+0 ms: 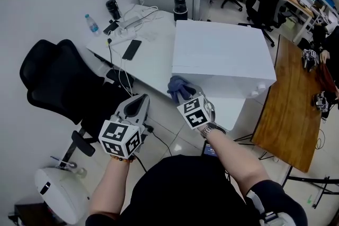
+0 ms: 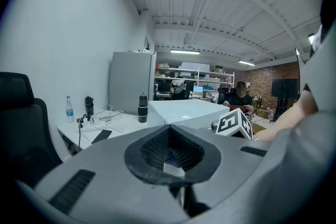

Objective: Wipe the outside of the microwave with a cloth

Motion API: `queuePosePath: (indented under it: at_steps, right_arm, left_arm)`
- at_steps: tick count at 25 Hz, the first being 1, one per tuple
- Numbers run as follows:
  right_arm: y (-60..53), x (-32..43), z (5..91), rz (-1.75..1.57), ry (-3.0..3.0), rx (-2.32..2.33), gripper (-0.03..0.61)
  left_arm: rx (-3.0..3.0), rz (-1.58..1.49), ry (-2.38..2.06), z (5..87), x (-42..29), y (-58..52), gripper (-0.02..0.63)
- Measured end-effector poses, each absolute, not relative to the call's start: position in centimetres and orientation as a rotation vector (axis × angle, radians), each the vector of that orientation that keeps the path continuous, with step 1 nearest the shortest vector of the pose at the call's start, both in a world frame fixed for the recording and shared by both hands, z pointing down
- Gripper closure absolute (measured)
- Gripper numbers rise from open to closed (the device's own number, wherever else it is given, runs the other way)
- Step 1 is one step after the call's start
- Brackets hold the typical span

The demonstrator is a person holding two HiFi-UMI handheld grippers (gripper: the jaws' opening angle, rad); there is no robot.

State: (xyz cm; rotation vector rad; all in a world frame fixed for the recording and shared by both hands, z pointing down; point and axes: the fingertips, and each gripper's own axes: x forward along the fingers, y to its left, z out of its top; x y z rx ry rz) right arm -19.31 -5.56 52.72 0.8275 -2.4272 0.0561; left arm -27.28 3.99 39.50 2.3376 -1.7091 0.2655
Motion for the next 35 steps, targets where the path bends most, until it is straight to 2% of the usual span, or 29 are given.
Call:
queuePosePath:
  at_steps: [21, 35]
  right_arm:
    - [-7.6, -8.9, 52.8, 0.121, -2.313, 1.032, 0.497]
    - [-9.0, 1.1, 52.3, 0.145, -2.28, 1.098, 0.499]
  left_arm:
    - [2.47, 0.281, -1.496, 39.7, -20.2, 0.3, 0.607]
    - [2.526, 0.292, -1.417, 38.9, -10.4, -2.5, 0.607]
